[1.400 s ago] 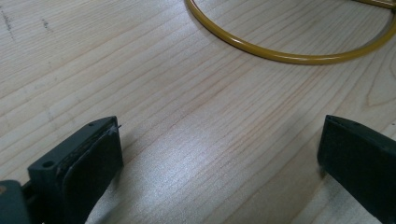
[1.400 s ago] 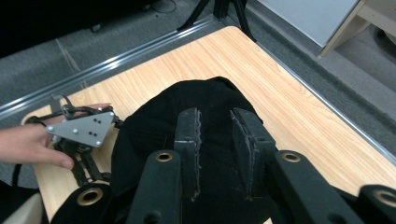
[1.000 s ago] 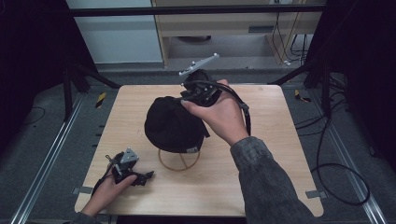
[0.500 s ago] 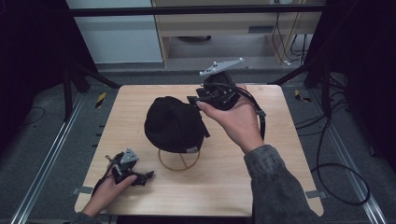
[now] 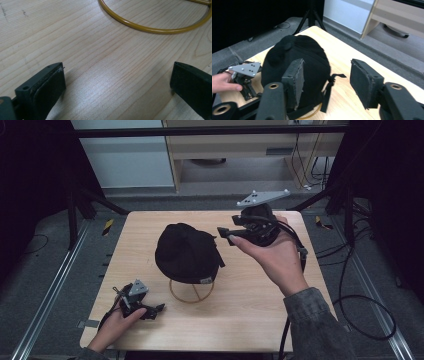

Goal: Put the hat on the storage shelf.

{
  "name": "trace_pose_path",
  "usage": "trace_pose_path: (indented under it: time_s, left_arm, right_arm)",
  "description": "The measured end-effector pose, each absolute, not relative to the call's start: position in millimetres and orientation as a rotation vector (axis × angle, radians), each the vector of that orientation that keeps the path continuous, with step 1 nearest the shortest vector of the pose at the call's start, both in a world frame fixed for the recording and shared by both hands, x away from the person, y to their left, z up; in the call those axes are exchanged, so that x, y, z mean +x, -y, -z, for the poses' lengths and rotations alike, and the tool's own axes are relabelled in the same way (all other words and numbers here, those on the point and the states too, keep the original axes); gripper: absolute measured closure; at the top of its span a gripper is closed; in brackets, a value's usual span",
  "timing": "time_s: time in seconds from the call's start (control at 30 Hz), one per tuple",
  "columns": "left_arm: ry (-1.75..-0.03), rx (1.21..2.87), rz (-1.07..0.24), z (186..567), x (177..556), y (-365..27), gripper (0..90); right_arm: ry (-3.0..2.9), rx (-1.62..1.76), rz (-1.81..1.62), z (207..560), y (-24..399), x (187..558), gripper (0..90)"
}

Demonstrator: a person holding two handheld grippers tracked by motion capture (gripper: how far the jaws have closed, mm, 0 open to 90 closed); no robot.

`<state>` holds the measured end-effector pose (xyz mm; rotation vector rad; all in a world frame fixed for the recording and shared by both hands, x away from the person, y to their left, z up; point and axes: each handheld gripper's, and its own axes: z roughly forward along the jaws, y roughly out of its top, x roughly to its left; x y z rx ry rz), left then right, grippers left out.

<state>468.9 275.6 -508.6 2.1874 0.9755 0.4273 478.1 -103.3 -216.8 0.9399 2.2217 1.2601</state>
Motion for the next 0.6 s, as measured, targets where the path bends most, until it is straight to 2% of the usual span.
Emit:
trace_pose_path:
  time_s: [0.1, 0.2, 0.23, 0.27, 0.37, 0.6]
  left_arm:
    - [-0.973, 2.190, -0.427, 508, 469, -276, 0.0]
    - [-0.973, 2.190, -0.428, 508, 469, -276, 0.0]
    - [-0.974, 2.189, -0.426, 509, 469, -276, 0.0]
    - [-0.973, 2.187, -0.428, 509, 469, -276, 0.0]
    - [-0.974, 2.187, -0.429, 509, 469, -276, 0.0]
    - [-0.971, 2.189, -0.428, 509, 469, -276, 0.0]
  right_arm:
    - [-2.198, 0.957, -1.258, 218, 114, 476, 38.5]
    - [-2.164, 0.987, -1.251, 220, 124, 474, 28.3]
    - [-2.164, 0.987, -1.251, 220, 124, 474, 28.3]
    - [-2.127, 1.006, -1.232, 224, 132, 471, 21.2]
    - [-2.097, 1.025, -1.213, 231, 140, 469, 13.9]
    - [-2.096, 1.022, -1.194, 248, 160, 464, 9.1]
